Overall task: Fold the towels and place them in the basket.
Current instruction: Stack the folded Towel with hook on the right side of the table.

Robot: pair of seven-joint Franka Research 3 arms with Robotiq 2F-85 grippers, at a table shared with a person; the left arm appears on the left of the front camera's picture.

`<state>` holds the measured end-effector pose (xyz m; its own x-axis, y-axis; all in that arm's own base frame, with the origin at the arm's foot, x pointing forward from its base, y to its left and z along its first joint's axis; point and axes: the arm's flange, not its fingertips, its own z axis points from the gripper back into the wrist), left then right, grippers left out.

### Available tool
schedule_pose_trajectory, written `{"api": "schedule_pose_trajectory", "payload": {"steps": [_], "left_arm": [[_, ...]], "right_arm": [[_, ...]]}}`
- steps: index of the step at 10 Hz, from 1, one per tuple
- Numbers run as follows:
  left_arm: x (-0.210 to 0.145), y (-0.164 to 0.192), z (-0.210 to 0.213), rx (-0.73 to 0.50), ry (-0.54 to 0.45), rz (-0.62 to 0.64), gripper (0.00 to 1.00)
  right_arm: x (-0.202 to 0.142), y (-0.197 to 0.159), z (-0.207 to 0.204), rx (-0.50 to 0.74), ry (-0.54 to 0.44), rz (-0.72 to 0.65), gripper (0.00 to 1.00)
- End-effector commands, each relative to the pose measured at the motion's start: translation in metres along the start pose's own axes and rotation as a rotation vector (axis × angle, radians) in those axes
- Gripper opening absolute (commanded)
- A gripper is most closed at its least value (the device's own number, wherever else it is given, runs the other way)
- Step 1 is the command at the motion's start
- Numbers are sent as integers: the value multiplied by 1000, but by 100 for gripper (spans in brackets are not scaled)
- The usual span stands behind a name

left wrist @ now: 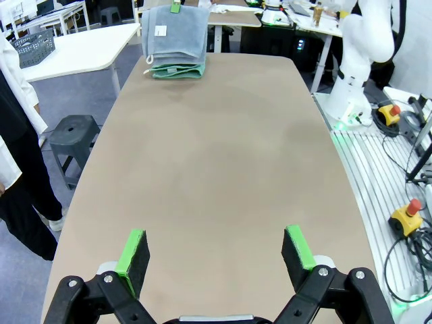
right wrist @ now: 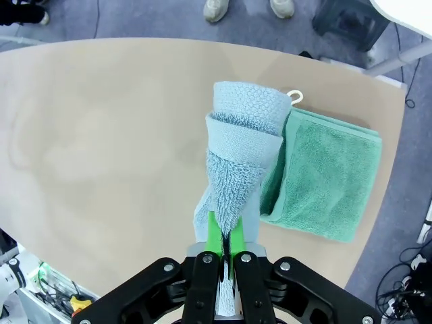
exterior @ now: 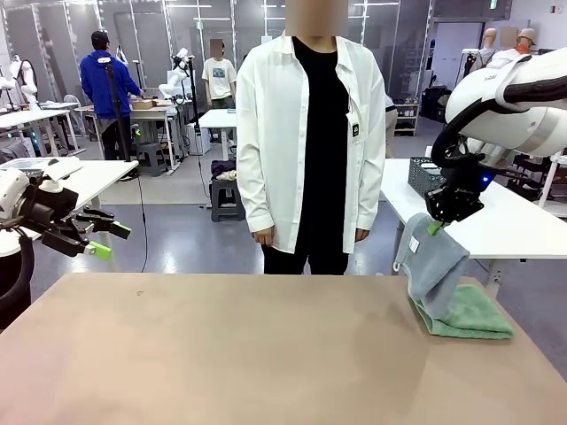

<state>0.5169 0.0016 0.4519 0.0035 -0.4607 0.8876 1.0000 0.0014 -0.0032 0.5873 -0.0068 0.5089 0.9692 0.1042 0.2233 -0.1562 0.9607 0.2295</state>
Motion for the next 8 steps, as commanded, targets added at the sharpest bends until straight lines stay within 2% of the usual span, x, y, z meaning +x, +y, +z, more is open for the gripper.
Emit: {"api": "schedule_pose_trajectory", "payload": {"steps": [1,5,8], "left_arm": [[1,0,1,-3,-3,-3,100],[1,0,1,-3,-3,-3,100],[1,0,1,-3,-3,-3,100]], "right_arm": [[10,-13,0,40,15,26,5],[22,-42,-9,93,32,43,5],[29,-81,-24,146,55,75,5]]}}
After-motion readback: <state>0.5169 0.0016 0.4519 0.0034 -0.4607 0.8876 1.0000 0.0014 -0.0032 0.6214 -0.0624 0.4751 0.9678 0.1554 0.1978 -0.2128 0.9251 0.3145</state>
